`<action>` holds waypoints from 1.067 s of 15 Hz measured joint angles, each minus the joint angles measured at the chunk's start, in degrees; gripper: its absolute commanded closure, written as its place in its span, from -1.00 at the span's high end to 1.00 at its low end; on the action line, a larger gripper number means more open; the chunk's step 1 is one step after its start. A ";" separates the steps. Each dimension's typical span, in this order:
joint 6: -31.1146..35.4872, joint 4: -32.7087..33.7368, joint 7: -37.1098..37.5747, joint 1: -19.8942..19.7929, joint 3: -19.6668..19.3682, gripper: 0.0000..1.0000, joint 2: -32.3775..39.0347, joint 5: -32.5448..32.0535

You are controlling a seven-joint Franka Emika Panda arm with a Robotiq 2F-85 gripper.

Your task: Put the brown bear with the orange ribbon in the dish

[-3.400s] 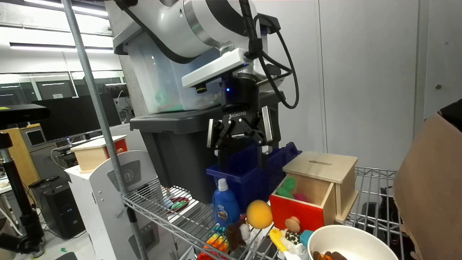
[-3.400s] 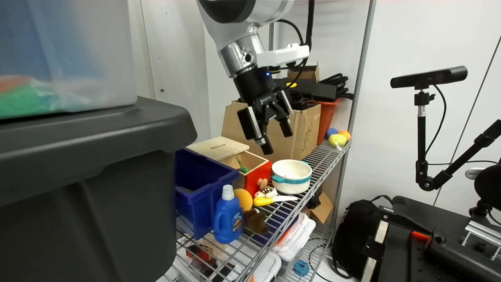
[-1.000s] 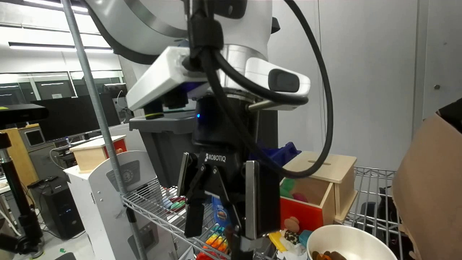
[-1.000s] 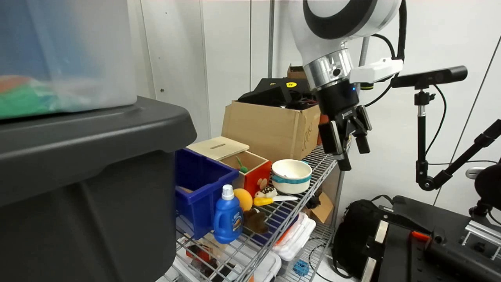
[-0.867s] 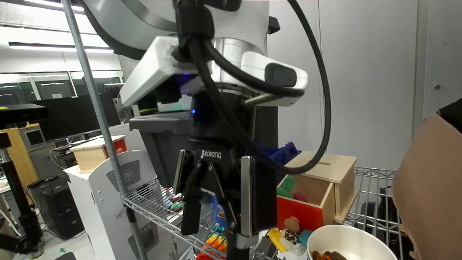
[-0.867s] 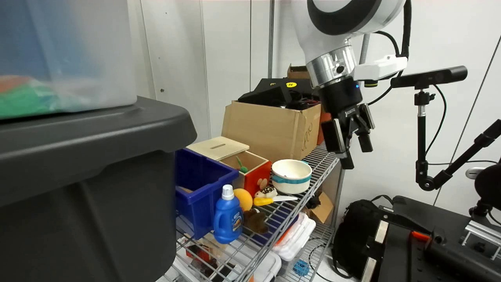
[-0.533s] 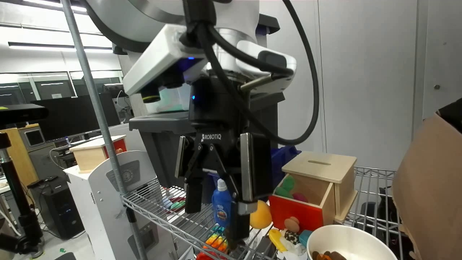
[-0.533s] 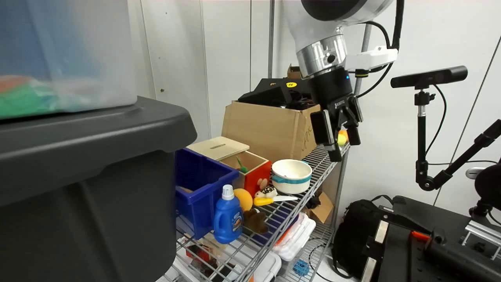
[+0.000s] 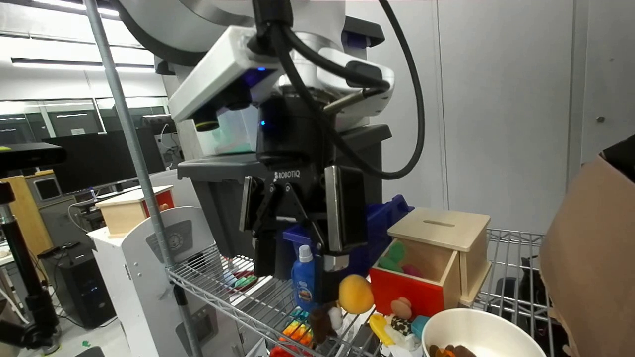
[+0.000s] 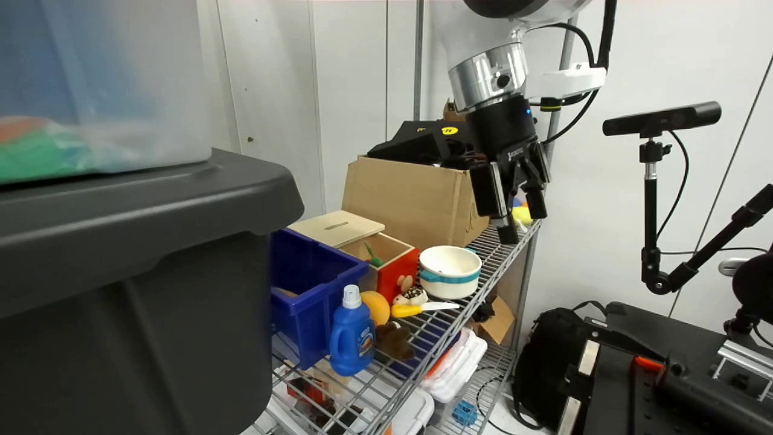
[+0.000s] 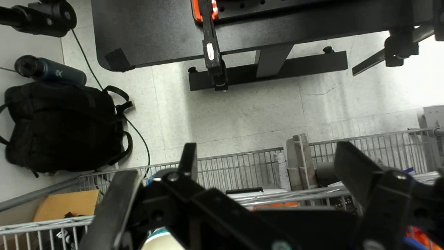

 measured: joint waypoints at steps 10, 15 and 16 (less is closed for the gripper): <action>-0.03 -7.00 0.01 -0.46 -1.02 1.00 -6.42 -0.16; -0.03 -11.08 0.05 -0.92 -1.61 1.00 -10.08 -0.25; -0.03 -11.66 0.05 -0.96 -1.67 1.00 -10.63 -0.26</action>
